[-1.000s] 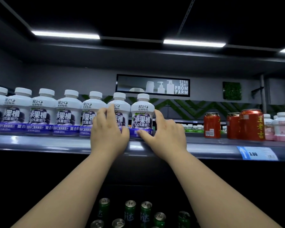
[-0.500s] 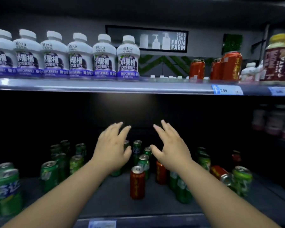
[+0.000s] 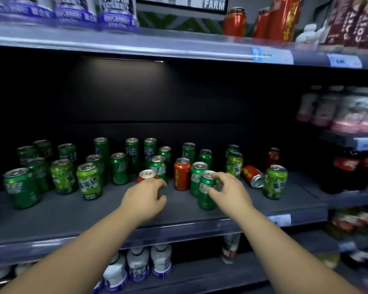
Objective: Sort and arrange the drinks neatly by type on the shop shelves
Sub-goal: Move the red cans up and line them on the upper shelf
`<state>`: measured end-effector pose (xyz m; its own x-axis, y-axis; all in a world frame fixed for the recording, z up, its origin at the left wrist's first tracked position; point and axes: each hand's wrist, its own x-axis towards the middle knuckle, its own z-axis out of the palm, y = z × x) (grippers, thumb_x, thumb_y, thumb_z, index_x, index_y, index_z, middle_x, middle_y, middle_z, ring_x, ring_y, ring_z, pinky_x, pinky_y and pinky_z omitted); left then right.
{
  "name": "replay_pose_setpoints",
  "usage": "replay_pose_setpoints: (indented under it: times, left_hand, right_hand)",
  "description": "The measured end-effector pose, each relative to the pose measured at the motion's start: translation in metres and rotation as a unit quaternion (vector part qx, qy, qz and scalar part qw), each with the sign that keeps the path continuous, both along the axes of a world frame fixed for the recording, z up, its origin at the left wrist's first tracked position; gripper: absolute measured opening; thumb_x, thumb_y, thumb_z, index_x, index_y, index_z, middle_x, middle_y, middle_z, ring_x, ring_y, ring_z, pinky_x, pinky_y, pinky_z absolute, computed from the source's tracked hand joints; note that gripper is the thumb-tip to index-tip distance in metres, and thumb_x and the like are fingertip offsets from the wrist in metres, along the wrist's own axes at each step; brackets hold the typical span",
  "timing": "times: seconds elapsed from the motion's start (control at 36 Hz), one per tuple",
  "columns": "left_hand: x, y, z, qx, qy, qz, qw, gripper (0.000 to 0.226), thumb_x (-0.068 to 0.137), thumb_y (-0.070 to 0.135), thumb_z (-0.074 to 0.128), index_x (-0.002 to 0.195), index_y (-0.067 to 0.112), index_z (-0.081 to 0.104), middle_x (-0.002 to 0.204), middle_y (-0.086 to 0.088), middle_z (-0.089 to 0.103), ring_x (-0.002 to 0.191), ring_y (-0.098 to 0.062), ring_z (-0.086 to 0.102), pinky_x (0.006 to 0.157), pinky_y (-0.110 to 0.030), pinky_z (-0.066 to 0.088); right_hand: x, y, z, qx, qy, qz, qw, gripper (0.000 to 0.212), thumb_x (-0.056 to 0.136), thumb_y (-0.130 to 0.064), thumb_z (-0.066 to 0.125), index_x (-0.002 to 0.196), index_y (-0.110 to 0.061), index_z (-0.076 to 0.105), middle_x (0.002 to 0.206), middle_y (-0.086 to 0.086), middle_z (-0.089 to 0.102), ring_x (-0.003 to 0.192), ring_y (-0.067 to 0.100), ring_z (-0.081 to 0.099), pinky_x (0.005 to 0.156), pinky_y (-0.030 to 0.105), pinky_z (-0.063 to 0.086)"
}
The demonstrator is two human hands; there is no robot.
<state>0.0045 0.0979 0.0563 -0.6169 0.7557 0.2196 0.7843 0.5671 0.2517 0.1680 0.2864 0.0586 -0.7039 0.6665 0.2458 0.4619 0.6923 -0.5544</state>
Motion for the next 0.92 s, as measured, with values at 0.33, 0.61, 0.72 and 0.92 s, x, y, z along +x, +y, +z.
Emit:
replay_pose_setpoints:
  times: [0.33, 0.61, 0.72, 0.92]
  left_hand:
    - [-0.014, 0.043, 0.006, 0.063, 0.034, 0.029, 0.997, 0.036, 0.090, 0.037, 0.061, 0.125, 0.032, 0.060, 0.125, 0.009, 0.062, 0.113, -0.017, 0.059, 0.089, -0.035, 0.051]
    - [-0.038, 0.036, 0.015, 0.017, 0.071, 0.124, 0.990, 0.047, 0.081, 0.050, 0.065, 0.124, 0.034, 0.061, 0.124, 0.008, 0.060, 0.119, -0.021, 0.053, 0.096, -0.037, 0.046]
    - [-0.042, 0.023, 0.008, 0.012, 0.043, 0.143, 0.989, 0.058, 0.076, 0.057, 0.069, 0.128, 0.036, 0.057, 0.129, 0.008, 0.055, 0.122, -0.022, 0.050, 0.099, -0.037, 0.045]
    - [-0.048, 0.005, 0.001, 0.024, -0.053, 0.112, 0.992, 0.068, 0.075, 0.040, 0.082, 0.134, 0.029, 0.052, 0.137, 0.009, 0.045, 0.122, -0.015, 0.052, 0.101, -0.035, 0.046]
  right_hand:
    - [-0.032, 0.049, 0.015, 0.047, 0.006, 0.068, 0.997, 0.047, 0.090, -0.042, 0.067, 0.134, -0.028, 0.058, 0.132, -0.011, 0.054, 0.116, 0.014, 0.054, 0.089, 0.034, 0.050]
    - [-0.104, 0.063, 0.038, 0.082, -0.120, 0.198, 0.969, 0.063, 0.083, -0.050, 0.072, 0.140, -0.032, 0.051, 0.139, -0.004, 0.052, 0.121, 0.021, 0.056, 0.095, 0.039, 0.051]
    - [-0.130, 0.065, 0.039, 0.107, -0.160, 0.231, 0.954, 0.066, 0.084, -0.047, 0.074, 0.142, -0.032, 0.048, 0.139, 0.002, 0.052, 0.123, 0.027, 0.055, 0.097, 0.044, 0.051]
    - [-0.160, 0.064, 0.033, 0.104, -0.225, 0.253, 0.935, 0.075, 0.094, -0.034, 0.069, 0.158, -0.027, 0.030, 0.157, 0.009, 0.038, 0.130, 0.031, 0.052, 0.094, 0.039, 0.055]
